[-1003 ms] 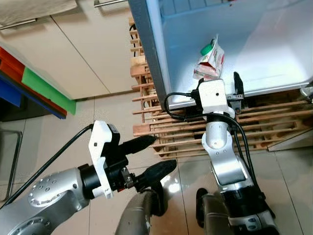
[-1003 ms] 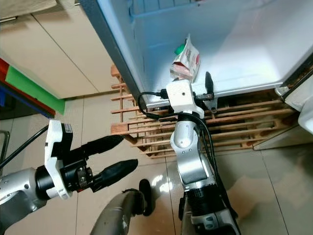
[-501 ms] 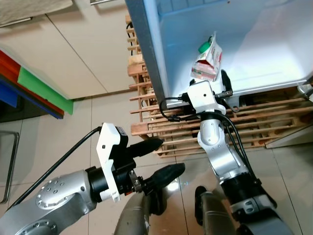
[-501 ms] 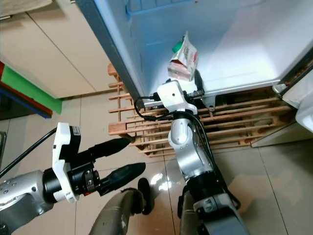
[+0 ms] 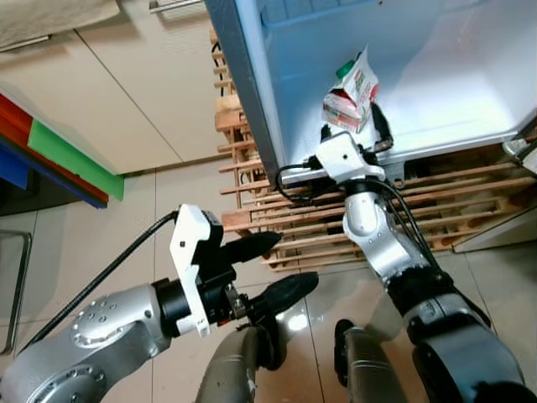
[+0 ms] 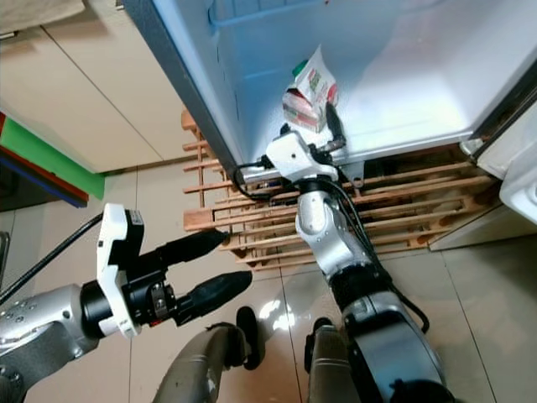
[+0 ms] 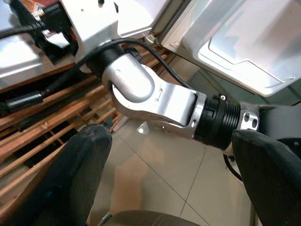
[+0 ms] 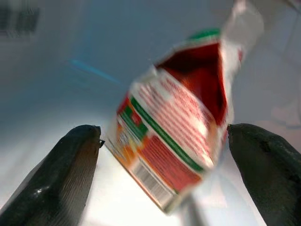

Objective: Restocking fridge

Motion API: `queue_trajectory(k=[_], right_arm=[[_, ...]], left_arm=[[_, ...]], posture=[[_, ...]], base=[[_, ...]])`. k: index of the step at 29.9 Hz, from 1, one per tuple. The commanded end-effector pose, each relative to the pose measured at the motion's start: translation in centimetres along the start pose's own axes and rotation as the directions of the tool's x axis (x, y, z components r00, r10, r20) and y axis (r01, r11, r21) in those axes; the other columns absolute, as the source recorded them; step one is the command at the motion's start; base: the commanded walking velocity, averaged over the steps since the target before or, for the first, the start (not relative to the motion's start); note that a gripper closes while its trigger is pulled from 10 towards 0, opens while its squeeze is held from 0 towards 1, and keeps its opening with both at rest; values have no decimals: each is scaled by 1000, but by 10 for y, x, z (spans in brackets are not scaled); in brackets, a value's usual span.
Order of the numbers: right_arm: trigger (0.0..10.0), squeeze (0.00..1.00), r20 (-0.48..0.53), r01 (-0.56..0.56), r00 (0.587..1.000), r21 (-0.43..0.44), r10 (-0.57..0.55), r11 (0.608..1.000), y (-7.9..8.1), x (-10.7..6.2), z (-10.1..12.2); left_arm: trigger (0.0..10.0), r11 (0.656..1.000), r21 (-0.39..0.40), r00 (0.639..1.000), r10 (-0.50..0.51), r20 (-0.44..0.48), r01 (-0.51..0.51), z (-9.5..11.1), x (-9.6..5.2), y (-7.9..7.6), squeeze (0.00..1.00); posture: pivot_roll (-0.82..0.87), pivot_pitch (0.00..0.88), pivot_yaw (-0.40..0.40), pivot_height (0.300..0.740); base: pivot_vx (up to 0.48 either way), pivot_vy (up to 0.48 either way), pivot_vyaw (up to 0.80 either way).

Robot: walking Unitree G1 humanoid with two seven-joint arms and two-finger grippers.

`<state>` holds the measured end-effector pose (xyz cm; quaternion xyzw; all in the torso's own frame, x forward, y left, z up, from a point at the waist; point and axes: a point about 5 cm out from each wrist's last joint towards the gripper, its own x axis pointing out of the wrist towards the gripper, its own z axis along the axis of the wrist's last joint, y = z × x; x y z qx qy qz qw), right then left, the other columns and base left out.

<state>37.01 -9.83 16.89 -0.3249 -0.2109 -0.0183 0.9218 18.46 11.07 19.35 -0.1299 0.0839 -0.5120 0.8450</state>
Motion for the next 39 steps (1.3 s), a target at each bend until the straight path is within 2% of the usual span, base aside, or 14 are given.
queue_trajectory(k=[1, 3, 5, 11, 13, 16, 22, 26, 27, 30, 32, 34, 37, 39], right_arm=[[10000, 0, 57, -15, 998, 44, 13, 999, 9, 2, 13], [10000, 0, 122, -7, 993, 66, -1, 998, 9, 5, 26], [10000, 0, 135, 2, 991, 80, -13, 997, 11, 3, 30], [10000, 0, 116, -1, 993, 134, -15, 991, 17, 1, 31], [10000, 0, 109, 5, 994, 201, -27, 980, 20, 8, 39], [10000, 0, 115, 20, 992, 215, -46, 976, 19, 10, 42], [10000, 0, 210, 131, 960, 253, -186, 959, -6, -4, 62], [10000, 0, 283, 210, 915, 273, -287, 939, -31, -24, 87], [10000, 0, 277, 224, 914, 266, -297, 938, -36, -35, 87], [10000, 0, 241, 231, 926, 255, -292, 939, -36, -42, 80], [10000, 0, 127, 249, 952, 215, -280, 944, -35, -50, 55], [10000, 0, 94, 267, 952, 205, -291, 941, -37, -51, 48], [10000, 0, -29, 326, 945, 179, -326, 928, -46, -55, 31], [10000, 0, -53, 330, 944, 173, -326, 928, -46, -56, 29]], left_arm=[[10000, 1000, 0, 1000, 20, -18, -20, -4, -2, 2, 0], [10000, 1000, 3, 999, 26, -18, -26, -4, -3, 3, 0], [10000, 1000, 4, 999, 29, -16, -29, -4, -3, 3, 0], [10000, 1000, 3, 1000, 27, -11, -27, -4, -1, 4, 0], [10000, 1000, 5, 1000, 20, -5, -20, -4, 2, 3, 0], [10000, 1000, 5, 1000, 21, -1, -21, -4, 2, 3, 0], [10000, 1000, 4, 1000, 24, 7, -24, -4, 1, 1, 0], [10000, 1000, 2, 1000, 20, 14, -20, -4, 3, 1, 0], [10000, 1000, 0, 1000, 18, 18, -18, -5, 4, 1, 0], [10000, 1000, -1, 1000, 15, 22, -15, -4, 5, 2, 0], [10000, 1000, -3, 1000, 10, 27, -10, -5, 7, 1, 0], [10000, 1000, -3, 1000, 9, 27, -9, -5, 8, 1, 0], [10000, 1000, -4, 999, 13, 31, -13, -5, 8, 0, 0], [10000, 1000, -5, 999, 15, 32, -14, -5, 7, 0, 0]], posture=[[118, 353, 188, 740], [118, 353, 188, 740], [107, 348, 179, 740], [96, 350, 176, 740], [102, 353, 176, 740], [103, 352, 174, 740], [95, 356, 163, 740], [71, 359, 155, 740], [67, 358, 153, 740], [58, 359, 151, 740], [57, 359, 150, 740], [59, 359, 149, 740], [62, 359, 148, 740], [63, 359, 148, 740]], base=[[0, 0, 0], [0, 0, 0], [0, 0, 0], [0, 0, 0], [0, 0, 0], [0, 0, 0], [0, 0, 0], [0, 0, 0], [0, 0, 0], [0, 0, 0], [0, 0, 0], [0, 0, 0], [0, 0, 0], [0, 0, 0]])
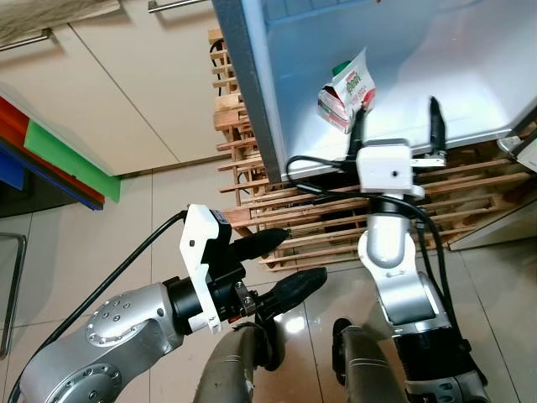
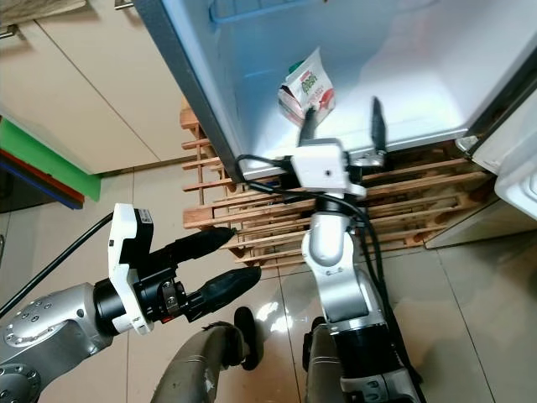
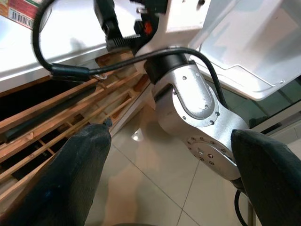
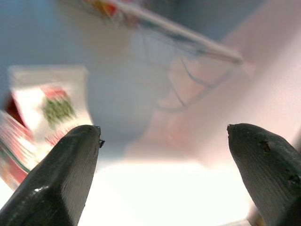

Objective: Restocking fridge

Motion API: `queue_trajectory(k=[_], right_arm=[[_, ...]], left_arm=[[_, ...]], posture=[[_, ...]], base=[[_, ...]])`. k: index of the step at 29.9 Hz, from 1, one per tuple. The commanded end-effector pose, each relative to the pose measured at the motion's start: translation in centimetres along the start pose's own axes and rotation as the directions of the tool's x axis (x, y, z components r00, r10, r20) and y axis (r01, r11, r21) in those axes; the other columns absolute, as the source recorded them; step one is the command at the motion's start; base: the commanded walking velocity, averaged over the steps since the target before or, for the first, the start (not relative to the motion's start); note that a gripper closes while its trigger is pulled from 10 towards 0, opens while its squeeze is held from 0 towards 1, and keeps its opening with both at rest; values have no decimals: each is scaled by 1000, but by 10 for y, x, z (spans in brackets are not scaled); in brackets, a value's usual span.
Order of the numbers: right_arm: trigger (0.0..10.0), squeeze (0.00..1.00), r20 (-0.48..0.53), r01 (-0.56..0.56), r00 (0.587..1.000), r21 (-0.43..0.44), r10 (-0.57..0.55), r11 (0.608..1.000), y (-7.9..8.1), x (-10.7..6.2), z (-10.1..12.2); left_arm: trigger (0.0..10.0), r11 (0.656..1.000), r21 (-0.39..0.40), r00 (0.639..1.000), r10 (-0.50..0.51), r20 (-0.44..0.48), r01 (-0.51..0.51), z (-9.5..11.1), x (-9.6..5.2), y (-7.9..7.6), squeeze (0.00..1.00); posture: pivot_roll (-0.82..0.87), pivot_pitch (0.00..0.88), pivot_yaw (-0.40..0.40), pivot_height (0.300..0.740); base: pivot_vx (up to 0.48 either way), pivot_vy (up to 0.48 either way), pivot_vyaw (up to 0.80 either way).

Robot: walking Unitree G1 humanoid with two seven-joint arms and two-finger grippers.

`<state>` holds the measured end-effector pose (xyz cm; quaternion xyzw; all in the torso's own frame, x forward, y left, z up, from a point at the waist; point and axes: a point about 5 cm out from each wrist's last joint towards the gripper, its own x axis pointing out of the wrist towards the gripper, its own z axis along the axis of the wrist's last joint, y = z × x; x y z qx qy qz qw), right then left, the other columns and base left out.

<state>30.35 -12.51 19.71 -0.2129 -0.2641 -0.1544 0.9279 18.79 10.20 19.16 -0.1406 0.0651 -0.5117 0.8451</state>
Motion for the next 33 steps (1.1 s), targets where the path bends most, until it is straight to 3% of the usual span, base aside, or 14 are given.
queue_trajectory(k=[1, 20, 33], right_arm=[[10000, 0, -48, 8, 999, 15, -7, 1000, 2, -6, -3], [10000, 0, -114, -93, 990, -100, 81, 991, 42, 17, -40], [10000, 0, -94, -102, 991, -65, 96, 993, 64, 35, -29]], left_arm=[[10000, 1000, -5, 1000, 21, -10, -21, -3, -2, 1, 0], [10000, 1000, -6, 1000, 27, 5, -27, -5, 2, -1, 0], [10000, 1000, -7, 1000, 29, 3, -29, -4, 1, -2, 0]], posture=[[64, 359, 148, 740], [85, 350, 142, 740], [87, 357, 141, 740]], base=[[0, 0, 0], [0, 0, 0], [0, 0, 0]])
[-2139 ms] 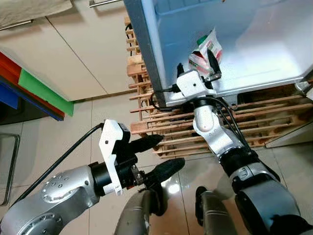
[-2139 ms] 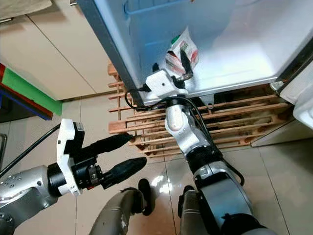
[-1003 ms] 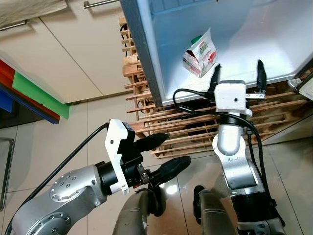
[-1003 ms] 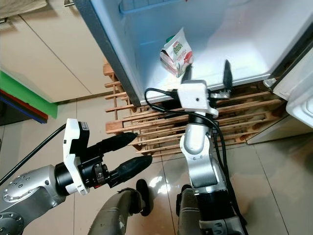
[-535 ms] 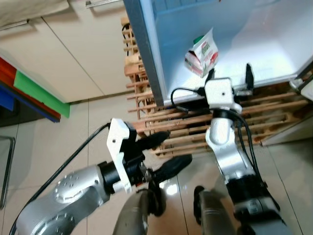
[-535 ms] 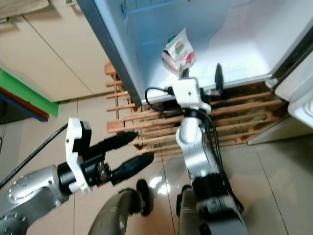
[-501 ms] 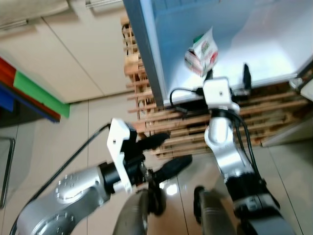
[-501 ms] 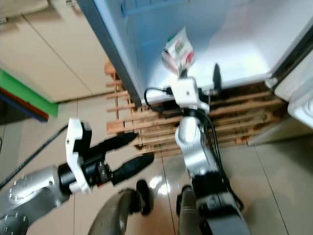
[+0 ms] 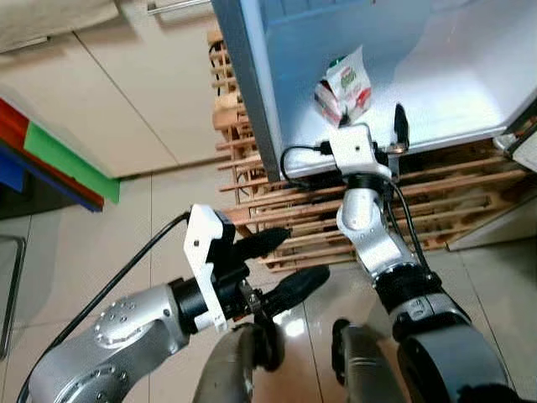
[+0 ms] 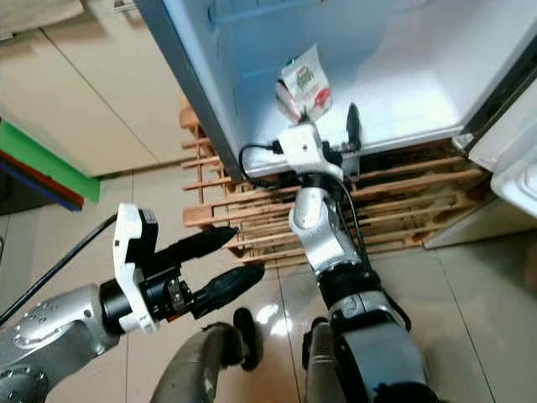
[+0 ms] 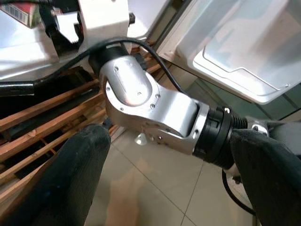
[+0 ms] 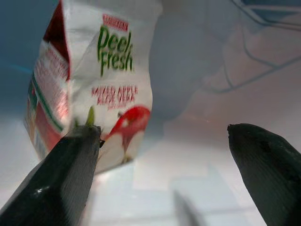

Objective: Restocking fridge

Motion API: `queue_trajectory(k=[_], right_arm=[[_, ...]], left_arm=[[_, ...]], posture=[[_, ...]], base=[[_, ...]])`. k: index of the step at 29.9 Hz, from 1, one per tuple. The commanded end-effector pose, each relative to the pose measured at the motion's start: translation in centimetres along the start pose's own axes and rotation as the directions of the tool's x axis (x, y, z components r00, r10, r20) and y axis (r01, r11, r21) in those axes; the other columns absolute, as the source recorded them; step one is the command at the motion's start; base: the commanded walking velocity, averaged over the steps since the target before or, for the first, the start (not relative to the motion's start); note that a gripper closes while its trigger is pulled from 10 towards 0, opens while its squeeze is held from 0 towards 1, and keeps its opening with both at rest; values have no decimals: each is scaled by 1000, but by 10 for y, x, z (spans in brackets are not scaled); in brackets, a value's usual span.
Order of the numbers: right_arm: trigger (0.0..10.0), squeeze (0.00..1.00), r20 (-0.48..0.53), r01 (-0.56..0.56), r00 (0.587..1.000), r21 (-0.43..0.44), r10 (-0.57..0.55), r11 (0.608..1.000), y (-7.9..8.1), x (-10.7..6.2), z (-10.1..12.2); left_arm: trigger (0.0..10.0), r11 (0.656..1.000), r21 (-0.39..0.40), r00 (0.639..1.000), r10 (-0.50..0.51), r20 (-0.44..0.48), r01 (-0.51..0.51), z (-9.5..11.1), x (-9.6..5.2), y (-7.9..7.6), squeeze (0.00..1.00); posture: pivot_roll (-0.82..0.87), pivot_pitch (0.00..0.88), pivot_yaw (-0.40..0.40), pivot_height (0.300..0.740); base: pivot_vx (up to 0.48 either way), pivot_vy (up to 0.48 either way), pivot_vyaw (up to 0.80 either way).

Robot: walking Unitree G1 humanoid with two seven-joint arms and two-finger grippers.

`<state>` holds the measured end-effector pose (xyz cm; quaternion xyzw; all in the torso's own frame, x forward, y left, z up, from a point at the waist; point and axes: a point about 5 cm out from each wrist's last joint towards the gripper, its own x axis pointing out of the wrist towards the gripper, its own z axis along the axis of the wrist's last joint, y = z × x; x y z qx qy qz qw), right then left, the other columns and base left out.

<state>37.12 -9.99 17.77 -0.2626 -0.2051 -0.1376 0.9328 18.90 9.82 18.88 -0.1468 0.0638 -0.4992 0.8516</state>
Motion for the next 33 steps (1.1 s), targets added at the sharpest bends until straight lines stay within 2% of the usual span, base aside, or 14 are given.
queue_trajectory(k=[1, 8, 14, 33], right_arm=[[10000, 0, 4, -27, 1000, 43, 27, 999, 12, -4, 6], [10000, 0, 35, -72, 997, 94, 69, 993, 27, -3, 22], [10000, 0, 39, -54, 998, 93, 50, 994, 23, -4, 18], [10000, 0, 37, -71, 997, 112, 67, 991, 32, -3, 23]], left_arm=[[10000, 1000, 1, 1000, 2, -10, -2, -1, -3, -3, 0], [10000, 1000, 2, 1000, 5, -7, -5, -1, -2, -2, 0], [10000, 1000, 0, 1000, 9, -1, -9, 0, -2, -2, 0], [10000, 1000, 4, 1000, 9, 0, -9, 0, -2, 1, 0]], posture=[[87, 357, 141, 740], [88, 358, 138, 740], [87, 357, 134, 740], [85, 349, 136, 740]], base=[[0, 0, 0], [0, 0, 0], [0, 0, 0], [0, 0, 0]])
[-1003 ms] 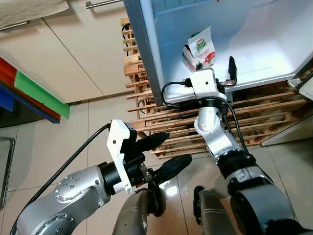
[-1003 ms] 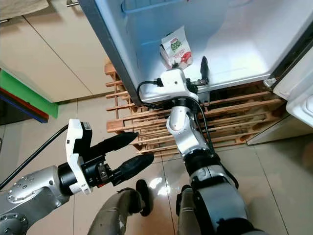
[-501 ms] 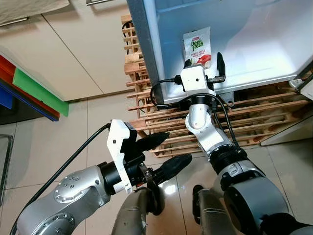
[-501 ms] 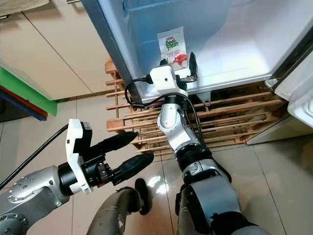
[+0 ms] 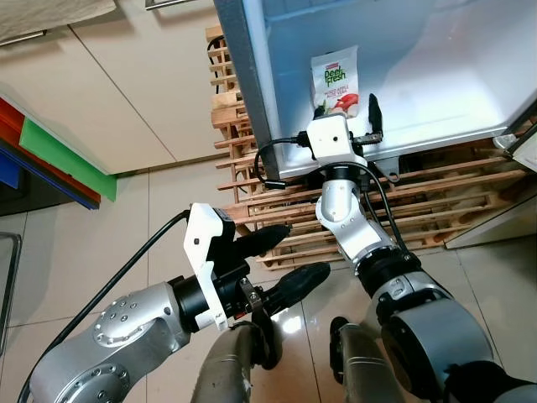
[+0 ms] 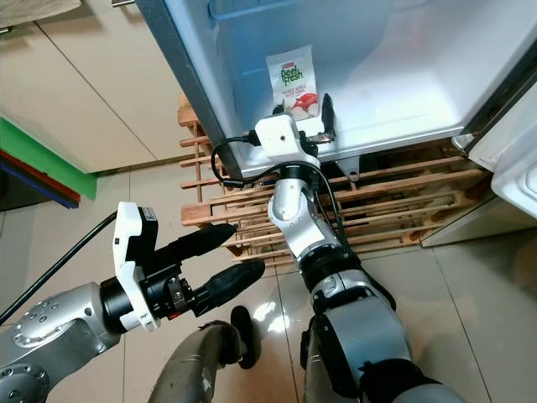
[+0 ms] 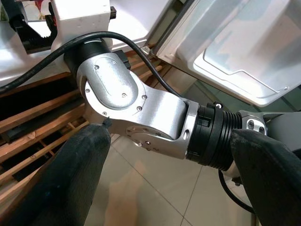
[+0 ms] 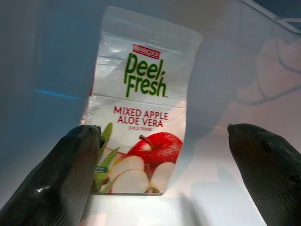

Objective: Restocking fridge

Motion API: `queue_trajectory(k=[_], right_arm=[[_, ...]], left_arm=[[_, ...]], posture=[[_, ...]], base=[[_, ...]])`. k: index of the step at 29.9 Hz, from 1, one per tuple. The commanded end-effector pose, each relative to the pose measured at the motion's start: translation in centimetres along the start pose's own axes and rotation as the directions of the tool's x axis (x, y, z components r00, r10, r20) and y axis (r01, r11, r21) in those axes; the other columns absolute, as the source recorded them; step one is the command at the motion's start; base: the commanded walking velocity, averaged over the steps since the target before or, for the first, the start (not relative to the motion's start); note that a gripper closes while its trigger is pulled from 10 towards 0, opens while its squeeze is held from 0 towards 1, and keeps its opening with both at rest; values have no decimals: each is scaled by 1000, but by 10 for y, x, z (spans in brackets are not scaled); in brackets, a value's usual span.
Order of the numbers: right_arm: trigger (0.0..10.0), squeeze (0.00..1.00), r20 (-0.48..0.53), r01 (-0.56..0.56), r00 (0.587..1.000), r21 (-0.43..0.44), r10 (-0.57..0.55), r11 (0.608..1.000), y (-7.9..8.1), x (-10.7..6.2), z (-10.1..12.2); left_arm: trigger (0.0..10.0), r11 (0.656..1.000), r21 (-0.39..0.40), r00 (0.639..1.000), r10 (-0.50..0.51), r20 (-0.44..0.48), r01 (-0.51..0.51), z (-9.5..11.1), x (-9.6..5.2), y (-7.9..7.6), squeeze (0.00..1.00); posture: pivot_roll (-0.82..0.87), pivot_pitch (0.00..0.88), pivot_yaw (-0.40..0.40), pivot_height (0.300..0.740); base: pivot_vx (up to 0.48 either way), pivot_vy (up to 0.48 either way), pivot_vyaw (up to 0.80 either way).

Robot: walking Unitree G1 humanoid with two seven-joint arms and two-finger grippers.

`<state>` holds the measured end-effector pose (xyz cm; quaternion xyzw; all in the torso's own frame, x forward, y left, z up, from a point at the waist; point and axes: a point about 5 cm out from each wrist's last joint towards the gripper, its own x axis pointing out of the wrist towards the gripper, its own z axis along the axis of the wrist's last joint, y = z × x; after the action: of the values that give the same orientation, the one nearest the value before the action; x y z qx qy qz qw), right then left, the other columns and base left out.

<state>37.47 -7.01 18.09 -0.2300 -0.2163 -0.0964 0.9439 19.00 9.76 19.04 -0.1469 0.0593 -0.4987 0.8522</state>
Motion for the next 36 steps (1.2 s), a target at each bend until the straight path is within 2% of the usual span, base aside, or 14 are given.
queue_trajectory(k=[1, 12, 23, 28, 30, 32, 34, 35, 36], right_arm=[[10000, 0, 6, -10, 1000, 29, 10, 1000, 8, -3, 5], [10000, 0, 7, 3, 1000, 28, -4, 1000, 3, 0, 3], [10000, 0, 11, -5, 1000, 29, 5, 1000, 6, 1, 6], [10000, 0, 25, 11, 1000, 32, -12, 999, -1, 3, 6], [10000, 0, 43, 27, 999, 56, -30, 998, -5, 5, 8], [10000, 0, 92, 17, 995, 115, -28, 993, -14, 5, 16], [10000, 0, 97, 9, 995, 132, -22, 991, -16, 5, 16], [10000, 0, 36, -17, 999, 239, 8, 971, -23, -4, 10], [10000, 0, -6, -28, 1000, 286, 31, 958, -28, -11, 5]], left_arm=[[10000, 1000, 0, 1000, 9, -8, -9, -2, -3, 1, 0], [10000, 1000, -1, 1000, 11, 3, -11, 0, -1, 2, 0], [10000, 1000, 4, 1000, 11, 12, -11, 2, 1, 2, 0], [10000, 1000, -3, 1000, 14, 10, -14, -1, 3, 4, 0], [10000, 1000, 6, 1000, 18, 16, -18, -1, 6, 7, 0], [10000, 998, 60, 999, 0, 40, -2, 3, 12, 9, 0], [10000, 996, 83, 999, -13, 45, 9, 4, 14, 10, 0], [10000, 995, 102, 999, -7, 51, 2, 5, 22, 13, 0], [10000, 993, 114, 998, 16, 58, -23, 6, 25, 17, 0]], posture=[[85, 349, 136, 740], [74, 347, 133, 740], [88, 351, 132, 740], [71, 338, 123, 740], [60, 317, 113, 740], [33, 280, 98, 740], [27, 273, 95, 740], [-1, 238, 86, 740], [-23, 216, 80, 740]], base=[[0, 0, 0], [0, 0, 0], [0, 0, 0], [0, 0, 0], [0, 0, 0], [0, 0, 0], [0, 0, 0], [0, 0, 0], [0, 0, 0]])
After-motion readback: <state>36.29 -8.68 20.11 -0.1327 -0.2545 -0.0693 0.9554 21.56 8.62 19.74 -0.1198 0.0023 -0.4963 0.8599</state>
